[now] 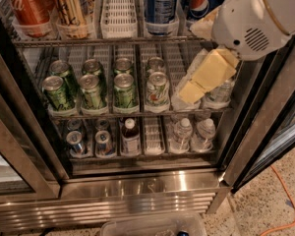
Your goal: Pick orange can from top shelf of fridge
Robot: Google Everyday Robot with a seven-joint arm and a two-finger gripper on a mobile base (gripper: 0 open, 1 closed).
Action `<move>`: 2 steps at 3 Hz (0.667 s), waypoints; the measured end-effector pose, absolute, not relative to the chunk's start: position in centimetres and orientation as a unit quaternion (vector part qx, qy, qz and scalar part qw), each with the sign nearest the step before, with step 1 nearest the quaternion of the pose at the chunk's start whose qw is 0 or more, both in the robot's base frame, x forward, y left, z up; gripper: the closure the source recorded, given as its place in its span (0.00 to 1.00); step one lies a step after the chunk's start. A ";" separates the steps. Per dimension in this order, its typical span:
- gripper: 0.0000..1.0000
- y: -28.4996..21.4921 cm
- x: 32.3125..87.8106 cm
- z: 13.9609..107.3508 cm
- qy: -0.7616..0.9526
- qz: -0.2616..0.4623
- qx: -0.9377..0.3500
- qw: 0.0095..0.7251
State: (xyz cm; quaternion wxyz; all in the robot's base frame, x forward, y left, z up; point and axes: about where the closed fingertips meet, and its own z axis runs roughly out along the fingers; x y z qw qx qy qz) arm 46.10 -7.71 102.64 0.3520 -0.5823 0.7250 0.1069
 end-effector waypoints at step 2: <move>0.00 -3.9 46.2 101.9 0.724 0.149 -0.562 0.372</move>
Offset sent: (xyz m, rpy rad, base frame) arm 0.0134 0.0675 -0.0187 0.2156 0.0553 -0.0394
